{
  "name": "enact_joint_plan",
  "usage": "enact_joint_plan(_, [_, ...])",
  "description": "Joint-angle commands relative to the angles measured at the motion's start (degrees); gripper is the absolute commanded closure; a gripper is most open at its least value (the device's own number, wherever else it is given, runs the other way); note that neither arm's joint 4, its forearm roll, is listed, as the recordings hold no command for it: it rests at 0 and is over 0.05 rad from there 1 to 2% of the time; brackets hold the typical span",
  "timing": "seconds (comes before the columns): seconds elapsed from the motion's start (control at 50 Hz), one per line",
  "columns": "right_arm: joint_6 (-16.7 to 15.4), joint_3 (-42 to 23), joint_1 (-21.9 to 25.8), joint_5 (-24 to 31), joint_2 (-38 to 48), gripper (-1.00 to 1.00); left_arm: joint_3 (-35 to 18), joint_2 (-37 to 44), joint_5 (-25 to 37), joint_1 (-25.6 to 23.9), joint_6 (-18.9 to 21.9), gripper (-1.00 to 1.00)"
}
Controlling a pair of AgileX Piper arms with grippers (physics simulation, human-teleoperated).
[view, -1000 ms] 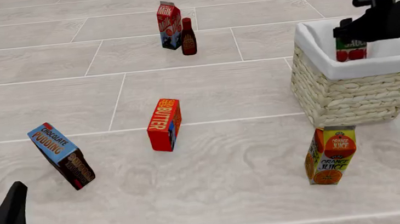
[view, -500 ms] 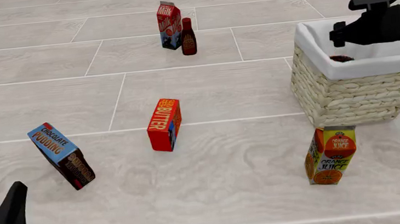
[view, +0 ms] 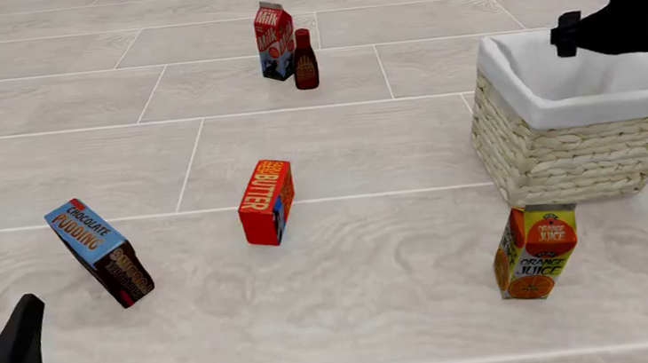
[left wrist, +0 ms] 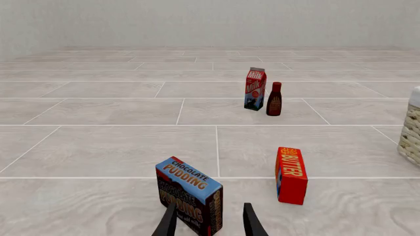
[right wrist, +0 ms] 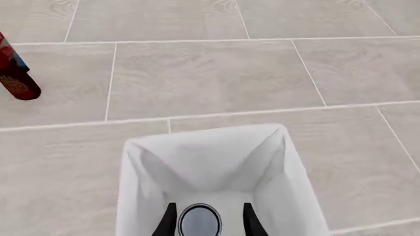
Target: Pick the tomato sauce and place it in the basket.
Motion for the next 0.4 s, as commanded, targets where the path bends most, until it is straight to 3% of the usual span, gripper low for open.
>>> enact_joint_plan(0.02, [-0.24, 3.06, -0.25, 1.26, -8.98, -1.0, 0.0, 0.0, 0.0, 0.0, 0.0, -1.0])
enact_joint_plan(0.4, [-0.06, 9.75, 1.09, 6.99, -29.84, -1.0, 0.0, 0.0, 0.0, 0.0, 0.0, -1.0])
